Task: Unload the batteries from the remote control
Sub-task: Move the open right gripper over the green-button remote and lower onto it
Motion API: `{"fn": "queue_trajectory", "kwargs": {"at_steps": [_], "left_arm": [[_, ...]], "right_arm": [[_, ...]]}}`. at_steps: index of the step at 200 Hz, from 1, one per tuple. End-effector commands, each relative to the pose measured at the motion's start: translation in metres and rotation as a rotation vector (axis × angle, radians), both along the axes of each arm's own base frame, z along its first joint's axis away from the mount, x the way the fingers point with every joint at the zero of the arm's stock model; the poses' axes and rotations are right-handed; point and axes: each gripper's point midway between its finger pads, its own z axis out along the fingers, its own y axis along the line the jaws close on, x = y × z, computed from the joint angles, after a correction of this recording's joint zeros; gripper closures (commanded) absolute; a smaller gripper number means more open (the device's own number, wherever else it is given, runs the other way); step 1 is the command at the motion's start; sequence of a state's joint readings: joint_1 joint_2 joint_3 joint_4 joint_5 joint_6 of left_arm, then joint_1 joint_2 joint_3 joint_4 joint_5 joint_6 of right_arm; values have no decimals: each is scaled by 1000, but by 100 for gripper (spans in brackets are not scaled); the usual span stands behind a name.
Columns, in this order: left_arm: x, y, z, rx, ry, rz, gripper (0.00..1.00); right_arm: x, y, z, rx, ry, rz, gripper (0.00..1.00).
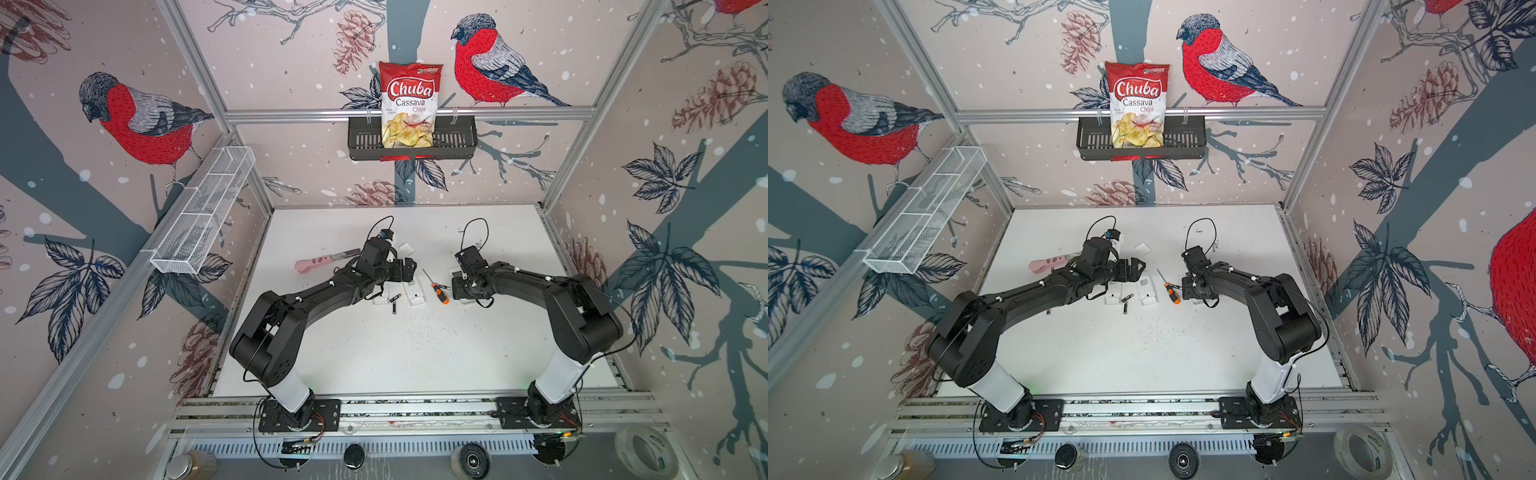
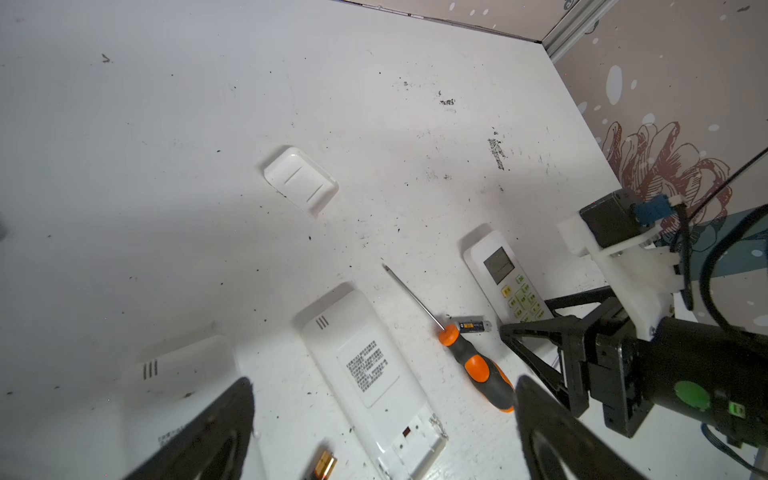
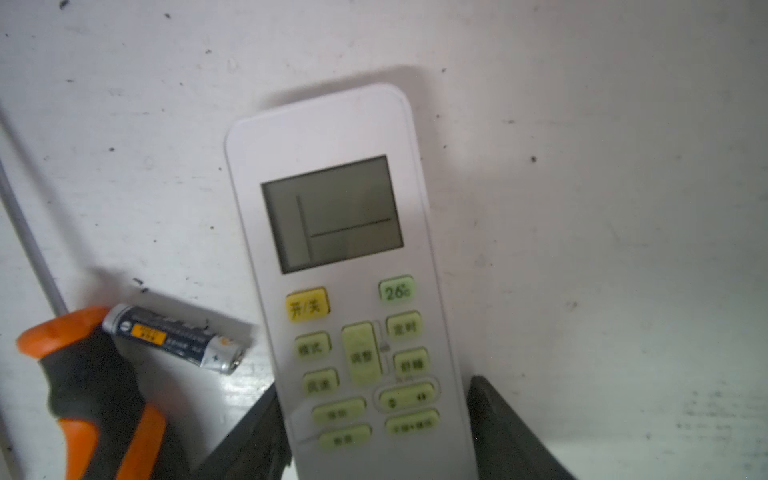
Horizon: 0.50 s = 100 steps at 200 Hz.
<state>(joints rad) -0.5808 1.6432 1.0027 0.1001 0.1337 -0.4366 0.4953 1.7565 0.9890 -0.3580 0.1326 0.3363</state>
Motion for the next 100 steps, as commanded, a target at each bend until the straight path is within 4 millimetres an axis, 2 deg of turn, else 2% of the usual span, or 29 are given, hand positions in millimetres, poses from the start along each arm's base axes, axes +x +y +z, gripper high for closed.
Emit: {"fn": "queue_trajectory", "kwargs": {"at_steps": [1,69,100], "left_arm": [[3,-3,6,-17,-28,-13,4],[4,-3,4,-20,-22,-12,4],[4,-4,4,-22,-19,-16,4]], "right_arm": [[-13,-8,-4,-44,47,17,29],[-19,-7,-2,-36,60,27,33],[-16,-4,-2,-26,63,26,44]]}}
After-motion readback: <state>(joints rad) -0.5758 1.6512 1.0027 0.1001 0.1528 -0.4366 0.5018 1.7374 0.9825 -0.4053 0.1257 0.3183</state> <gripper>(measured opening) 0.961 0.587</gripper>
